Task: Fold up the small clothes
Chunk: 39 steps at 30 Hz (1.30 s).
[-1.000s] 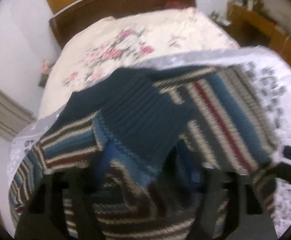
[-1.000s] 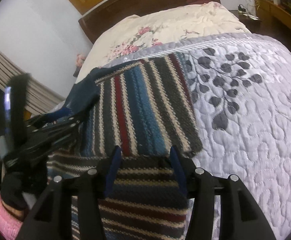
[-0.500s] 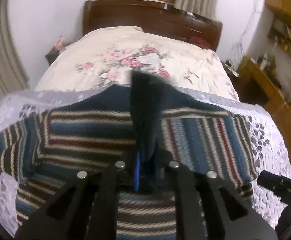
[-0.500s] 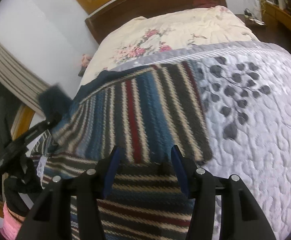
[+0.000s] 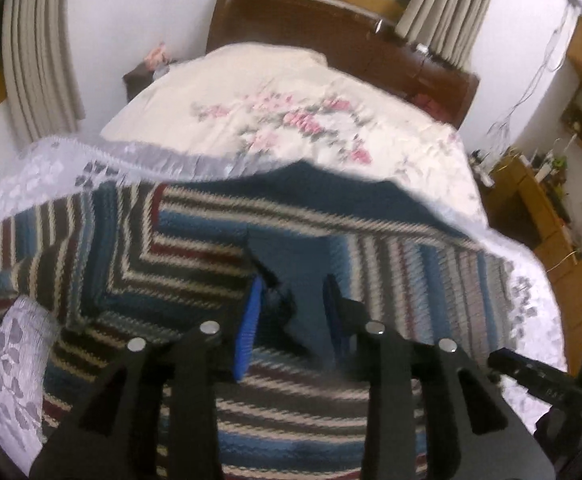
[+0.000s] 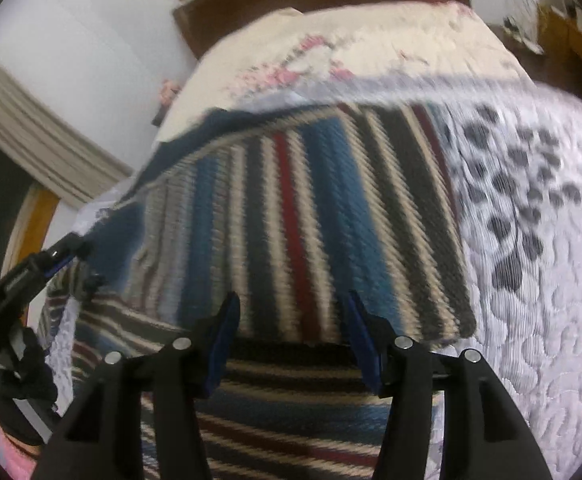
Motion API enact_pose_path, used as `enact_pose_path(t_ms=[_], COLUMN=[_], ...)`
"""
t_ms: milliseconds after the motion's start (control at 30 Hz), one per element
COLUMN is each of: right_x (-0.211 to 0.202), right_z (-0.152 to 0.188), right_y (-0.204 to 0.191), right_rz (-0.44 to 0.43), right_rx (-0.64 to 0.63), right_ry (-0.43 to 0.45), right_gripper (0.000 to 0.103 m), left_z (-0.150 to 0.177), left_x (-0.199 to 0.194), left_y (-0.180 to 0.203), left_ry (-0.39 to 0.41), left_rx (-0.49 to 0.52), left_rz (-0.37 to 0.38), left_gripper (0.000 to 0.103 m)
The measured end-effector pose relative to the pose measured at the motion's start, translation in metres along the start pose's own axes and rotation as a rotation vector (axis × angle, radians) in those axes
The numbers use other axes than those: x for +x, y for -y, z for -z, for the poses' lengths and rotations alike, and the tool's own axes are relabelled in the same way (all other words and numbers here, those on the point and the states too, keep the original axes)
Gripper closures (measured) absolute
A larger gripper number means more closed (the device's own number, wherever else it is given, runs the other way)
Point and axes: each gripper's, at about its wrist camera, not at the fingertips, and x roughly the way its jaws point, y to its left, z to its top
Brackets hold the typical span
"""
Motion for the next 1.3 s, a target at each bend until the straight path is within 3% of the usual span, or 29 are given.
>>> enact_pose_path(t_ms=[133,267,367,467,567,733,833,967,1133,1300], right_x=[-0.004,0.025,0.04,0.042,0.037,0.018,0.006,0.006,0.017,0.026], right_z=[0.001,0.008,0.014,0.016,0.017,0.017,0.02,0.026,0.035,0.042], right_y=[-0.017,-0.022,-0.018,-0.019,-0.021,-0.031,-0.048,-0.081,-0.12,-0.134], right_rz=[-0.022,-0.009,-0.005,-0.007,-0.002,0.012,-0.015,-0.029,-0.045,-0.044], right_rx=[-0.047,-0.033,-0.025,-0.026,-0.033,-0.027,-0.033,-0.079,-0.146,-0.168], right_ry=[0.012,-0.055,-0.068,-0.064,-0.061,-0.019,-0.003,-0.022,-0.056,-0.076], right_gripper=[0.046,0.046,0.045,0.043,0.044,0.043,0.043,0.043,0.041,0.04], left_z=[0.001,0.01,0.016,0.019,0.017,0.019,0.029,0.051,0.081,0.103], left_x=[0.005,0.029,0.056,0.065,0.05,0.01,-0.014,-0.037,-0.052,-0.074], left_y=[0.018,0.017,0.008,-0.019,-0.052,-0.095,-0.118,-0.149,-0.2,-0.258], left_ry=[0.0,-0.049,-0.112,-0.158,-0.139,-0.075,-0.07,-0.089,-0.124,-0.091], left_rx=[0.04,0.056,0.078,0.019,-0.046,-0.042,-0.054,-0.085,-0.218,-0.396], left_rz=[0.023,0.006,-0.055,-0.065,-0.061,-0.134,-0.137,-0.13,-0.113,-0.07], left_gripper=[0.059,0.059,0.059,0.059,0.058,0.055,0.046,0.043,0.043,0.043])
